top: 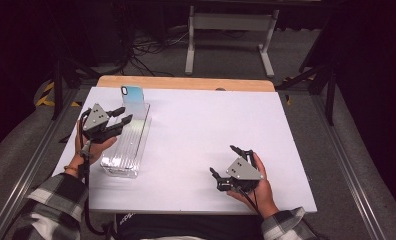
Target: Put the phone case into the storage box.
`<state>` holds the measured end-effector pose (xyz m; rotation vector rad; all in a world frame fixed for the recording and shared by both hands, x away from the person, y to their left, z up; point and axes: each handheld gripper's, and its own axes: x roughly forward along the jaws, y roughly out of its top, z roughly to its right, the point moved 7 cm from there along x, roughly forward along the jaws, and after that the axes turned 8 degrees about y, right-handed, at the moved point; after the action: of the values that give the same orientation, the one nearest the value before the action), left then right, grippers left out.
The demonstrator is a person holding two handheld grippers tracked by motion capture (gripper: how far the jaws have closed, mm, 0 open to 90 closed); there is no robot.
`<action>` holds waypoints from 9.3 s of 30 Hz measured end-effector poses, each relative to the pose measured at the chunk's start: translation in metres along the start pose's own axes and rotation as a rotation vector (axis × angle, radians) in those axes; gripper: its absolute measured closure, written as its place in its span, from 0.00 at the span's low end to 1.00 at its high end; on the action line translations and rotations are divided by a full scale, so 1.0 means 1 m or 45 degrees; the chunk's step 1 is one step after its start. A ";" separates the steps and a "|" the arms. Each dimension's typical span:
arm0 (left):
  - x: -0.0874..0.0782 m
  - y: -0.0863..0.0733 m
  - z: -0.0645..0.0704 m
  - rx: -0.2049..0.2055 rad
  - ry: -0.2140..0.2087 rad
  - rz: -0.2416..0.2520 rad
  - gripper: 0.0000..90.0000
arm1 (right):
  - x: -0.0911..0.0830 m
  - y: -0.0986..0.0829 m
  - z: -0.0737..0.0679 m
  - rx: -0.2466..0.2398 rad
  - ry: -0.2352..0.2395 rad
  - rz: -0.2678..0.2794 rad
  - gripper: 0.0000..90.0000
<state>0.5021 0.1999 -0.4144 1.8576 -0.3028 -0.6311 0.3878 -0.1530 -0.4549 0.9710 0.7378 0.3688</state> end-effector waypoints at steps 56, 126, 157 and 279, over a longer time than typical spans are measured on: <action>-0.014 0.008 0.006 -0.073 -0.011 0.076 0.06 | -0.001 0.002 0.000 -0.005 0.004 0.012 0.09; -0.051 0.026 0.050 0.014 -0.105 0.189 0.04 | -0.008 0.008 0.006 0.034 -0.006 0.052 0.08; -0.063 0.027 0.090 0.022 -0.161 0.227 0.03 | -0.014 0.015 0.005 0.039 0.008 0.089 0.08; -0.061 -0.030 0.128 0.050 -0.329 0.021 0.06 | -0.010 0.012 0.000 0.064 0.051 0.054 0.06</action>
<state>0.3784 0.1401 -0.4584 1.8095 -0.5016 -0.8607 0.3811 -0.1522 -0.4404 1.0301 0.7669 0.4093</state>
